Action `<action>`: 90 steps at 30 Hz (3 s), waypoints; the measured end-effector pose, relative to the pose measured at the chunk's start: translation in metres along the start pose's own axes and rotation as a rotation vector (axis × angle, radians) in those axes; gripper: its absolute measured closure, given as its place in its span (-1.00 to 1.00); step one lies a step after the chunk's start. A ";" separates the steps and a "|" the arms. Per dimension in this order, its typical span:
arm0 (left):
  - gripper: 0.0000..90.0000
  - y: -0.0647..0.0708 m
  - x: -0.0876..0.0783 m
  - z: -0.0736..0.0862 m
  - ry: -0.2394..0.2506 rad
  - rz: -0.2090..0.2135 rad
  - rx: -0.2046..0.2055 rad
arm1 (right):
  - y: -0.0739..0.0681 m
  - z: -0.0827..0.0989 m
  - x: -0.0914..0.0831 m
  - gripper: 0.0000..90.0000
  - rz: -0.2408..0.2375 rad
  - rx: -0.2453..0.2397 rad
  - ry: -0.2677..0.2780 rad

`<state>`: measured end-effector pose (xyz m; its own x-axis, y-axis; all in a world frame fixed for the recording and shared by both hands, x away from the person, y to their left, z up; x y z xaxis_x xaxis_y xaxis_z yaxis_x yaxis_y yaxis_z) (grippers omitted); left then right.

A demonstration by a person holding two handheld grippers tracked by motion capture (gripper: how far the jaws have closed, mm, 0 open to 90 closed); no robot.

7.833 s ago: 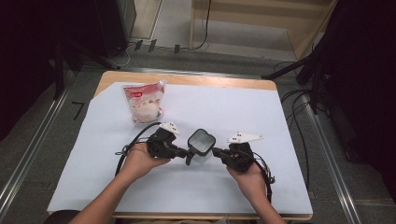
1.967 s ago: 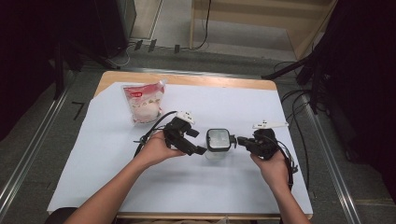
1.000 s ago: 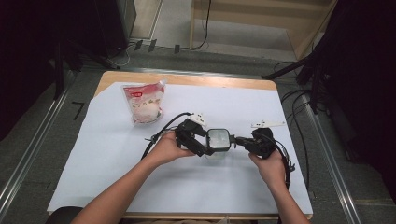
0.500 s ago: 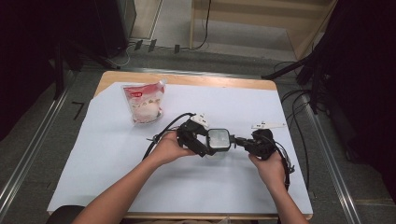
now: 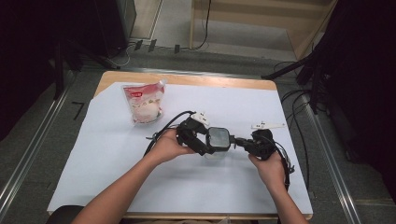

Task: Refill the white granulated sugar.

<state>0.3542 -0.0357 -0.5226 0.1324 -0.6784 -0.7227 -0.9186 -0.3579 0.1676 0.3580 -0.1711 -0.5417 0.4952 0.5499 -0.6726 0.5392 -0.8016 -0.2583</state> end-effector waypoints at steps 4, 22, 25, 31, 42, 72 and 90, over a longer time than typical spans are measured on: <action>-0.63 0.001 -0.001 -0.002 -0.002 -0.007 0.009 | -0.001 0.000 0.000 1.00 0.001 0.004 -0.003; -0.40 -0.001 -0.013 -0.011 0.022 -0.015 0.000 | 0.000 0.000 0.000 1.00 0.008 -0.011 -0.001; -0.54 0.002 -0.011 -0.009 0.013 -0.017 0.033 | 0.000 0.000 0.001 1.00 0.007 -0.010 -0.003; -0.63 0.001 -0.002 -0.002 -0.015 -0.015 0.037 | 0.000 0.001 0.001 1.00 0.006 -0.013 -0.003; -0.64 0.000 0.008 0.006 -0.030 -0.031 0.041 | 0.000 0.001 0.001 1.00 0.011 -0.013 -0.001; -0.55 0.005 -0.008 -0.011 0.015 -0.045 0.066 | -0.002 0.002 -0.001 1.00 0.018 -0.017 -0.010; -0.01 0.028 -0.016 -0.047 0.013 0.024 0.099 | -0.004 0.002 0.000 1.00 0.002 -0.009 -0.007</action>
<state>0.3440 -0.0652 -0.4748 0.1143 -0.6946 -0.7103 -0.9538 -0.2767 0.1170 0.3541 -0.1684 -0.5424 0.4917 0.5465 -0.6779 0.5445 -0.8005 -0.2504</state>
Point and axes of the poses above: each handheld gripper's, and its own axes: x roughly forward along the jaws, z roughly out of its underside, y roughly to its right, the point moved 10 cm from there along x, roughly forward along the jaws, and after that the axes turned 1 degree about -z, right-handed, at the moved point
